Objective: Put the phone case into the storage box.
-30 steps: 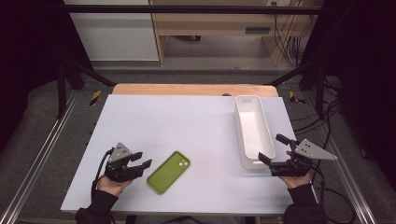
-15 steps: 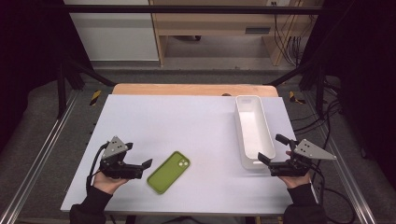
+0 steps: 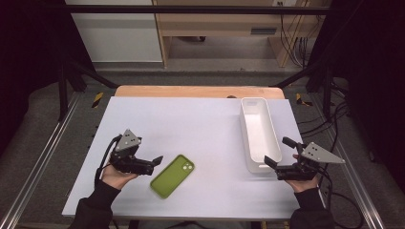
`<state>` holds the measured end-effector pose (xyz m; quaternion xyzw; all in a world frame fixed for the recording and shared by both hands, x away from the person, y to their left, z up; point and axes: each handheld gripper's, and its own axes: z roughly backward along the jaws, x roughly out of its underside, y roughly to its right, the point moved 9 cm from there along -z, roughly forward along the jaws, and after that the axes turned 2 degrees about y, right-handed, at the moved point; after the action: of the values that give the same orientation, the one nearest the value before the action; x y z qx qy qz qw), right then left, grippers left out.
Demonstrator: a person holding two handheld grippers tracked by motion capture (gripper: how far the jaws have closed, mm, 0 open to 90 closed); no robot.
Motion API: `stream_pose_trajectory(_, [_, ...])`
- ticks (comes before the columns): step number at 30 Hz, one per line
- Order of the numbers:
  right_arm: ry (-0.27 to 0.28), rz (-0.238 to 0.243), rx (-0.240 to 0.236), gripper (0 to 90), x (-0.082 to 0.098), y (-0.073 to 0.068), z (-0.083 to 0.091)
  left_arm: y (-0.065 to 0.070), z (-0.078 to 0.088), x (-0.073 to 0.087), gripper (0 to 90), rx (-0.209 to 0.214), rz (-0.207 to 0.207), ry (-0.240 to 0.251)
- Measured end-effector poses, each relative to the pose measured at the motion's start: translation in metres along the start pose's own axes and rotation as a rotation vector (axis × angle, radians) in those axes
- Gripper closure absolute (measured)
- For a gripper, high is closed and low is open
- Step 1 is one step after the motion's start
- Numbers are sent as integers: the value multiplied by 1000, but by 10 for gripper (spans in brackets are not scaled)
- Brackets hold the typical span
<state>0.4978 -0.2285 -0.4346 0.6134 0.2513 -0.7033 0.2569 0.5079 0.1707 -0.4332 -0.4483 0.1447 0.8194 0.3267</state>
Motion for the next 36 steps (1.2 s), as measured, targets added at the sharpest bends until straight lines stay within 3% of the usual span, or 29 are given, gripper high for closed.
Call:
stream_pose_trajectory(13, [5, 2, 2, 0, -1, 0, 0, 2, -25, 6, 0, -4, -12, -59])
stream_pose_trajectory(20, [7, 1, 0, 0, -1, 0, 0, 1, -39, 20, 0, 5, 13, -100])
stream_pose_trajectory(36, [-1, 0, -1, 0, 0, 0, 0, 6, -54, 38, 3, 23, 21, -156])
